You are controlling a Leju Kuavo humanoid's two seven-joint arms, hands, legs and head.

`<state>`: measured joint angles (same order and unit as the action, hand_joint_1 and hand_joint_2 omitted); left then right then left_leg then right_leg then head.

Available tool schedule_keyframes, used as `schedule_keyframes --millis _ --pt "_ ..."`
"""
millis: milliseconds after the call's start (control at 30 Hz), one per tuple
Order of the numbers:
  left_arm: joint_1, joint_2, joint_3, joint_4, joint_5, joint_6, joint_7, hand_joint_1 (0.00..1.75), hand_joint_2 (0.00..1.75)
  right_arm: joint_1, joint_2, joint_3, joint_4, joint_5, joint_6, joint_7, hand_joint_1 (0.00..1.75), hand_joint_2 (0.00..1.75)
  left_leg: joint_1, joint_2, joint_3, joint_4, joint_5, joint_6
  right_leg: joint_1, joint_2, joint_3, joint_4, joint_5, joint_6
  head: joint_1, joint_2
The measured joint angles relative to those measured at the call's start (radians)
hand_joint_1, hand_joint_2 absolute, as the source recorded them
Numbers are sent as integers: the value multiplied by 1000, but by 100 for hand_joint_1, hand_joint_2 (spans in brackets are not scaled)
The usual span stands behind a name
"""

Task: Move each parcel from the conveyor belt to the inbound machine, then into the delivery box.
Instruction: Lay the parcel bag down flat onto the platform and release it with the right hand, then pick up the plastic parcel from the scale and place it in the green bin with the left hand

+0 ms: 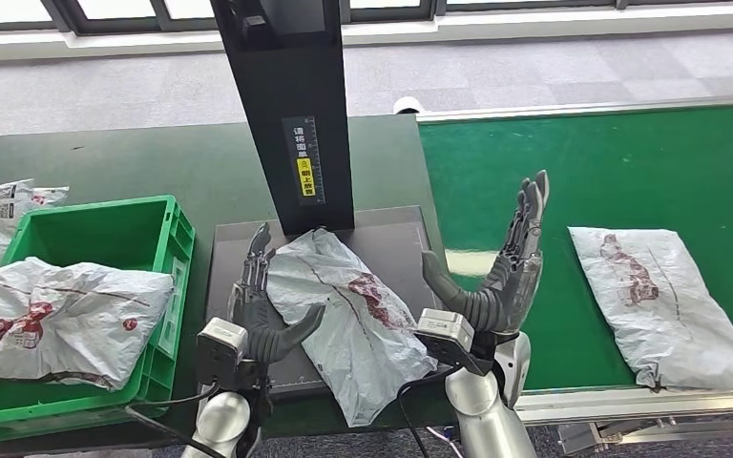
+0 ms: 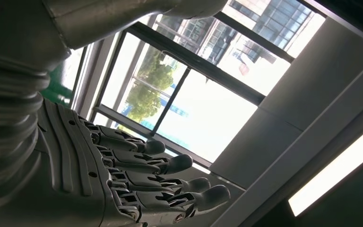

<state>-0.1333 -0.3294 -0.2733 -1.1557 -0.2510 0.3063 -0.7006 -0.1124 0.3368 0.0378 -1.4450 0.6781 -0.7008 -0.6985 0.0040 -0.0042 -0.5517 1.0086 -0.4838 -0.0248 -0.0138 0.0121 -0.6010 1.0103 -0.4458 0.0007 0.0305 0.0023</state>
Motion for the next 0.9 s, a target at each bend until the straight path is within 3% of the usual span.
schedule_keyframes --millis 367,500,567,900 --pt "-32 -2 -53 145 58 -12 0 0 175 2 0 0 -6 -7 0 0 0 175 0 0 0 0 0 0 0 0 0 0 0 0 0 0" --pt "-137 -19 -110 449 94 93 9 0 175 2 0 0 -8 -7 0 0 0 175 0 0 0 0 0 0 0 0 0 0 0 0 0 0" --pt "-155 -23 -123 502 94 100 11 0 175 2 0 0 -8 -7 0 0 0 175 0 0 0 0 0 0 0 0 0 0 0 0 0 0" --pt "-199 -38 -139 608 94 106 10 0 175 2 0 0 -8 -8 0 0 0 175 0 0 -1 0 0 0 0 0 0 0 0 0 0 0"
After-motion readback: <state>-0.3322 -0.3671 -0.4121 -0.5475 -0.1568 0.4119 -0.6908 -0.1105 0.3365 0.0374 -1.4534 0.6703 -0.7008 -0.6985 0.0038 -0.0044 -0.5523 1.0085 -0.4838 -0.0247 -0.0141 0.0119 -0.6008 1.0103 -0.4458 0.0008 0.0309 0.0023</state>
